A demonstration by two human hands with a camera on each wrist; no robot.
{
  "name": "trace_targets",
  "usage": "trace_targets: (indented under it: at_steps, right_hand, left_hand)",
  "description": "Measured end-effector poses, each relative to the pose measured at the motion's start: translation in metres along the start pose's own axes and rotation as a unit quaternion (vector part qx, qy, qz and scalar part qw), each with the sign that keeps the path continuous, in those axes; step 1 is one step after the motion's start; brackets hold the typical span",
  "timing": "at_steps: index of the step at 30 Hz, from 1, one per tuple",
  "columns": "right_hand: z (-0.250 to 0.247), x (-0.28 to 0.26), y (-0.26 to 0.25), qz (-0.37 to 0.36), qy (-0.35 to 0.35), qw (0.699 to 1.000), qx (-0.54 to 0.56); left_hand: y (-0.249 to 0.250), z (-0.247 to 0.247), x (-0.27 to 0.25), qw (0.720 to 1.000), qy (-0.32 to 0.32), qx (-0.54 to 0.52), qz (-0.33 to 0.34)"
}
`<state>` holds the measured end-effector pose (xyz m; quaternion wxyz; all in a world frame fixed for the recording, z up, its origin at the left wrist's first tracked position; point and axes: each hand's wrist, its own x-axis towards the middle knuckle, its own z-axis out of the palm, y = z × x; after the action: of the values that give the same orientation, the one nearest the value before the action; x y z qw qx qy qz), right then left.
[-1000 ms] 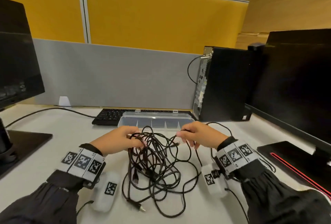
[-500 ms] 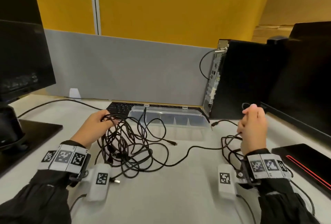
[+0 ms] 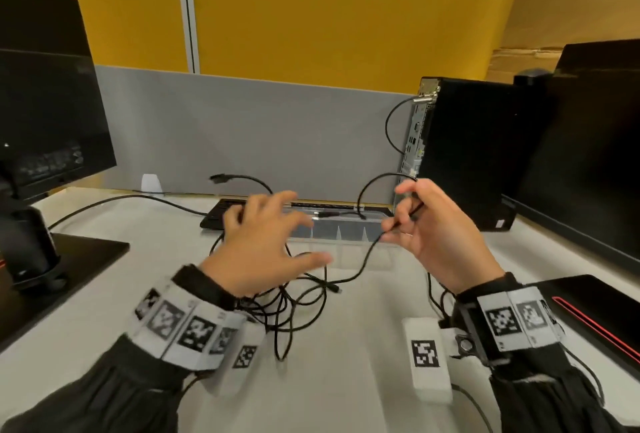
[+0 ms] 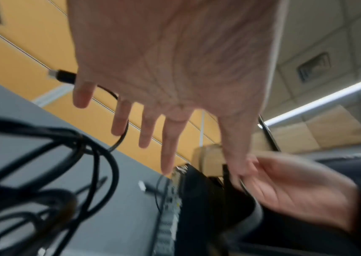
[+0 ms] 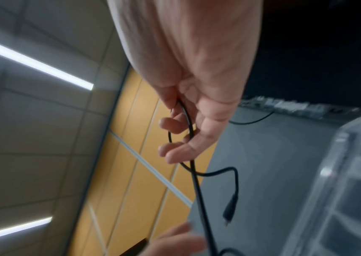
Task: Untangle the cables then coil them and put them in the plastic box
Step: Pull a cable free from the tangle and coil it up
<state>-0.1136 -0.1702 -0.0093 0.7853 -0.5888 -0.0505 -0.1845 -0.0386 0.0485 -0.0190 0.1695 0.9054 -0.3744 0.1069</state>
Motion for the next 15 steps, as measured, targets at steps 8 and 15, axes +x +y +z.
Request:
trace_targets:
  at_steps: [8, 15]
  right_hand:
    - [0.022, -0.002, -0.034, -0.146, 0.054, 0.986, 0.058]
    - [-0.021, 0.013, -0.047, -0.259, 0.185, 0.892, -0.322]
  left_hand:
    - [0.006, 0.019, 0.004, 0.976, -0.211, 0.054, 0.029]
    - [-0.015, -0.007, 0.006, 0.996, -0.07, -0.037, 0.035]
